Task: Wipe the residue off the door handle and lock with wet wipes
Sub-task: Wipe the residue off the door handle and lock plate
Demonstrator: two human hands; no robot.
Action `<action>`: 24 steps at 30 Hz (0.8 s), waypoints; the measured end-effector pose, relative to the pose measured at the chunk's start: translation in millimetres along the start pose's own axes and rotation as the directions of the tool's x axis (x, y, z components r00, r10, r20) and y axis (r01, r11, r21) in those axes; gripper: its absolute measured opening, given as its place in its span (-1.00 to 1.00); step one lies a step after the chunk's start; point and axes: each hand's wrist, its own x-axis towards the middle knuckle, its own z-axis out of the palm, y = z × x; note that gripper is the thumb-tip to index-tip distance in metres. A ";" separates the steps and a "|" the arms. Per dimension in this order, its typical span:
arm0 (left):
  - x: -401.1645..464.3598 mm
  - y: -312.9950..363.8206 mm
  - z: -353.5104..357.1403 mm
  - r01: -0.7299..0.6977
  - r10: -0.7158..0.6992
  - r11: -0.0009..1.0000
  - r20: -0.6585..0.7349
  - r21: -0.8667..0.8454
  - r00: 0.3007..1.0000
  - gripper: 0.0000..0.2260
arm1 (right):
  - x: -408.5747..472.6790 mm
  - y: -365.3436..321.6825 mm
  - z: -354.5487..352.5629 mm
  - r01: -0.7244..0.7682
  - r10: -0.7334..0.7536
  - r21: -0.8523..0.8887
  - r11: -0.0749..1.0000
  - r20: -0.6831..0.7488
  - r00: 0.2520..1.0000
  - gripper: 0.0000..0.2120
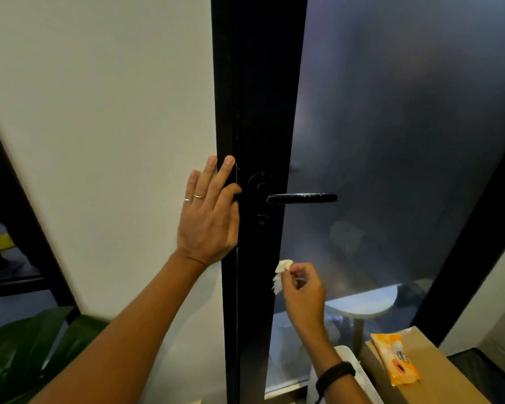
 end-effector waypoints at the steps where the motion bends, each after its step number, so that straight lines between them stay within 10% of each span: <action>1: -11.6 11.6 1.0 0.057 -0.058 0.996 -0.008 -0.070 0.998 -0.80 | -7.8 3.6 -6.9 -0.039 0.039 -0.003 0.999 0.042 0.998 -0.92; 4: -76.1 53.3 6.5 0.157 -0.153 0.959 0.034 -0.237 0.988 -0.85 | -25.1 14.4 -32.7 -0.192 0.180 0.105 0.976 0.119 0.977 -0.94; 7: -155.8 98.0 16.6 0.474 -0.341 0.803 0.375 -0.361 0.862 -0.88 | -40.9 24.1 -59.2 -0.310 0.262 0.218 0.925 0.225 0.939 -0.92; 10: -204.3 132.1 37.9 0.904 -0.498 0.342 0.766 -0.256 0.406 -0.89 | -60.8 33.6 -79.6 -0.455 0.351 0.304 0.837 0.340 0.872 -0.89; 13: -222.1 156.8 55.6 0.992 -0.371 -0.120 0.929 -0.051 0.003 -0.75 | -78.9 63.2 -93.0 -0.530 0.432 0.245 0.812 0.359 0.827 -0.87; 24: -302.4 231.0 142.5 0.995 -0.296 -0.070 0.951 0.071 -0.089 -0.86 | -82.9 199.0 -158.7 -0.713 0.666 0.079 0.697 0.296 0.684 -0.77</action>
